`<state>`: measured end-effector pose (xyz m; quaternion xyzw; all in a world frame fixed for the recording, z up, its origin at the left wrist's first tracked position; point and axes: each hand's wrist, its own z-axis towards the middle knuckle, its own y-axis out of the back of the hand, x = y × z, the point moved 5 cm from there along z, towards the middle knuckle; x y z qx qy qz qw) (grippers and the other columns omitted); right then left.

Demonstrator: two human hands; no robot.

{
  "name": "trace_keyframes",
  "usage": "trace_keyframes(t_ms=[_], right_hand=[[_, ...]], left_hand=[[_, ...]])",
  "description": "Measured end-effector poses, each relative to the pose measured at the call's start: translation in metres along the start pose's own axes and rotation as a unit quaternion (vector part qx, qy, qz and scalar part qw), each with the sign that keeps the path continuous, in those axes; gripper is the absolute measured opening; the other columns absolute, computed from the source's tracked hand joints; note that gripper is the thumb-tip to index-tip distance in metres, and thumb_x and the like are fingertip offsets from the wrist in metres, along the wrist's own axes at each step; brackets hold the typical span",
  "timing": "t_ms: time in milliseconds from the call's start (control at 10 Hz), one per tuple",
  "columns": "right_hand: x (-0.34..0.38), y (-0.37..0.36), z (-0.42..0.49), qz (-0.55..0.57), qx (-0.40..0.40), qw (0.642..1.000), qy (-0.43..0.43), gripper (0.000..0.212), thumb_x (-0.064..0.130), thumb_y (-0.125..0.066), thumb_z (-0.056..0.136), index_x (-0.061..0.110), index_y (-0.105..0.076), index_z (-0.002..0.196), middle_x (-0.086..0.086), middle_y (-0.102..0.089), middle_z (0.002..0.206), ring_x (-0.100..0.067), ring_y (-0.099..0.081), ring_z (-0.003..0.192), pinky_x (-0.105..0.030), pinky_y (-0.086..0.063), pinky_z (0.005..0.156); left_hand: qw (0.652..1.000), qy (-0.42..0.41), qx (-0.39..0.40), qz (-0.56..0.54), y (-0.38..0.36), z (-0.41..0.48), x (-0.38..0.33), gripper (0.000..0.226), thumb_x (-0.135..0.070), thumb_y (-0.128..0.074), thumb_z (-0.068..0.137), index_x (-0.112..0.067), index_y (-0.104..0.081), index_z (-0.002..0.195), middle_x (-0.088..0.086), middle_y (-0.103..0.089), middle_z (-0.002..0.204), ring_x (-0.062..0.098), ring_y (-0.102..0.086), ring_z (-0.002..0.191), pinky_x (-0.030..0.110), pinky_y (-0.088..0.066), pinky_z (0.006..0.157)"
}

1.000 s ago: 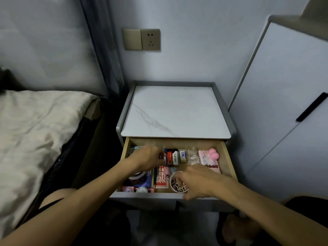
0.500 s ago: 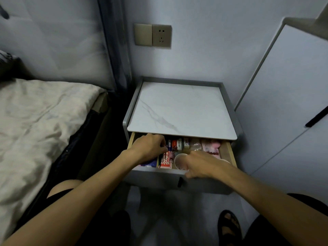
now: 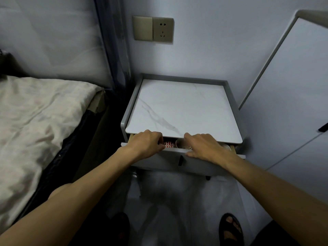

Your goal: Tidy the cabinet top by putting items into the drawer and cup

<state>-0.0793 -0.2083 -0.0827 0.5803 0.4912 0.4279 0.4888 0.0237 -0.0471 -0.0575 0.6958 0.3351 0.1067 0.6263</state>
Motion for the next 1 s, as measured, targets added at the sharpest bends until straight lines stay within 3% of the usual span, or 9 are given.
trace_keyframes(t_ms=[200,400,800,900,1000], right_hand=[[-0.013,0.003,0.012,0.009,-0.011,1.000,-0.025,0.043,0.042,-0.069,0.079,0.019,-0.037,0.096,0.004,-0.054,0.078,-0.020,-0.051,0.067,-0.033,-0.035,0.056],[-0.022,0.004,0.026,0.001,-0.017,0.999,-0.046,0.039,0.035,-0.065,0.082,0.016,-0.035,0.098,-0.003,-0.058,0.079,-0.026,-0.054,0.069,-0.036,-0.041,0.061],[-0.013,0.004,0.043,-0.111,-0.008,0.994,-0.003,0.031,0.017,-0.060,0.088,0.009,-0.037,0.107,-0.005,-0.048,0.072,-0.027,-0.046,0.063,-0.034,-0.033,0.058],[-0.020,0.013,0.039,-0.077,0.044,0.996,-0.026,0.026,0.017,-0.057,0.088,0.010,-0.039,0.105,-0.003,-0.049,0.077,-0.028,-0.052,0.074,-0.035,-0.041,0.064],[-0.031,0.025,0.033,-0.006,0.102,0.992,-0.076,0.026,0.026,-0.060,0.090,0.015,-0.048,0.110,-0.002,-0.054,0.095,-0.025,-0.056,0.087,-0.034,-0.045,0.073]], left_hand=[[1.000,-0.007,0.007,0.006,-0.001,0.014,-0.003,0.026,-0.042,-0.054,0.093,-0.024,-0.061,0.109,0.005,-0.065,0.111,0.027,-0.060,0.098,0.035,-0.048,0.078],[1.000,-0.008,0.003,0.028,-0.005,0.026,-0.006,0.031,-0.044,-0.052,0.094,-0.024,-0.060,0.117,0.004,-0.065,0.115,0.027,-0.060,0.103,0.033,-0.043,0.077],[0.998,-0.017,0.013,0.057,0.004,0.034,-0.012,0.034,-0.045,-0.053,0.095,-0.021,-0.059,0.119,0.005,-0.066,0.116,0.027,-0.061,0.102,0.035,-0.046,0.082],[0.998,-0.026,0.021,0.059,0.016,0.036,-0.016,0.037,-0.047,-0.052,0.095,-0.024,-0.057,0.124,0.004,-0.064,0.122,0.026,-0.059,0.107,0.034,-0.044,0.083],[0.997,-0.030,0.042,0.064,0.027,0.039,-0.019,0.039,-0.048,-0.052,0.095,-0.025,-0.055,0.126,0.003,-0.063,0.125,0.026,-0.059,0.109,0.035,-0.044,0.085]])
